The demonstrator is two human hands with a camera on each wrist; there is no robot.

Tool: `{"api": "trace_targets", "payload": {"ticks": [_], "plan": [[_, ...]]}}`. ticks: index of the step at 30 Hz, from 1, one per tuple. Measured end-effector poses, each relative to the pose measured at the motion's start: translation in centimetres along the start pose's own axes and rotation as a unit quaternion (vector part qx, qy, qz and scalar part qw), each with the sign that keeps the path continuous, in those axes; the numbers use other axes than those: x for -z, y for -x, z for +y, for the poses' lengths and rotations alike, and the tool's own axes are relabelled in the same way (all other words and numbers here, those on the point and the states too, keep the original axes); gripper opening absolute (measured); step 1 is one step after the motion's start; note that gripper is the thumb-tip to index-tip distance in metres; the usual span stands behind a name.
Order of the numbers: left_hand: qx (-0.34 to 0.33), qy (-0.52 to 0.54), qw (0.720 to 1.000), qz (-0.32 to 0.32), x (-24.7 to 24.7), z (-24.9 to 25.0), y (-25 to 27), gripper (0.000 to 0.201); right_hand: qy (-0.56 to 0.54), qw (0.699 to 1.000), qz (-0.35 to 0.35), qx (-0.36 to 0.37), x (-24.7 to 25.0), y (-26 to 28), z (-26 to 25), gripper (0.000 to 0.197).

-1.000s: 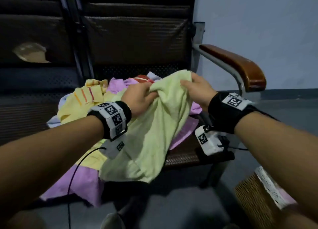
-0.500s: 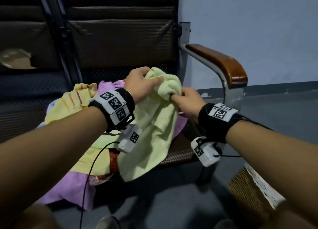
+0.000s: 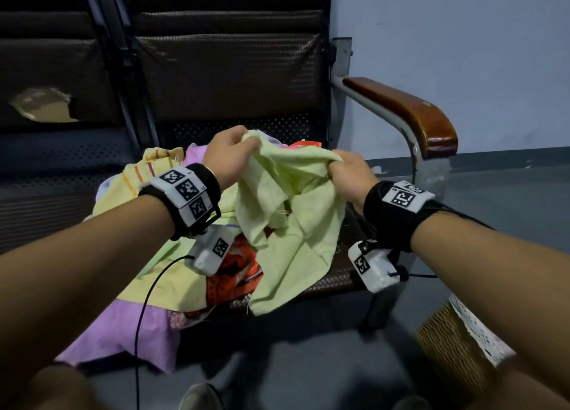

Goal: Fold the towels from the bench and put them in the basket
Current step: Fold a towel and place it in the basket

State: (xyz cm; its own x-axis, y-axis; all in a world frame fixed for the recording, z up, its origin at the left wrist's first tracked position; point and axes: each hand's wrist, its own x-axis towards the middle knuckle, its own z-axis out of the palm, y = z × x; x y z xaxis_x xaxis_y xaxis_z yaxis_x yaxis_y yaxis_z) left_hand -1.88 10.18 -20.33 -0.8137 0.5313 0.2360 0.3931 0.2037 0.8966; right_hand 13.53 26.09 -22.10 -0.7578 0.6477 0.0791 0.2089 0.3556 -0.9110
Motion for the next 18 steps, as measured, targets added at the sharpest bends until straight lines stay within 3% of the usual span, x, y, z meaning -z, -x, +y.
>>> {"api": "trace_targets", "payload": {"ticks": [3,7,10,12,14,16,18], "plan": [[0.006,0.012,1.000,-0.012,0.6,-0.8,-0.2,0.024,-0.008,0.998,0.043,-0.044,0.2,-0.3,-0.3,0.025],[-0.006,0.026,0.996,-0.082,0.2,-1.2,0.5,0.028,-0.027,0.995,0.072,-0.057,0.3,-0.6,-0.4,0.027],[-0.068,-0.153,0.969,-0.181,0.6,-1.2,0.7,0.042,-0.030,0.992,0.100,-0.065,0.8,-1.1,-0.1,0.031],[-0.115,-0.263,0.934,-0.214,0.6,-1.2,0.9,0.032,0.019,0.994,0.104,-0.033,0.8,-1.2,0.1,0.030],[-0.128,-0.262,0.942,-0.167,0.3,-0.8,1.0,0.028,0.100,0.993,0.063,0.019,0.5,-0.8,0.0,0.026],[-0.089,-0.199,0.972,-0.091,-0.1,0.1,0.9,0.032,0.184,0.982,-0.018,0.051,-0.2,0.0,0.2,0.055],[-0.056,-0.147,0.986,-0.061,-0.6,1.1,0.9,0.027,0.270,0.958,-0.042,0.086,-1.3,0.6,0.2,0.063]]}}
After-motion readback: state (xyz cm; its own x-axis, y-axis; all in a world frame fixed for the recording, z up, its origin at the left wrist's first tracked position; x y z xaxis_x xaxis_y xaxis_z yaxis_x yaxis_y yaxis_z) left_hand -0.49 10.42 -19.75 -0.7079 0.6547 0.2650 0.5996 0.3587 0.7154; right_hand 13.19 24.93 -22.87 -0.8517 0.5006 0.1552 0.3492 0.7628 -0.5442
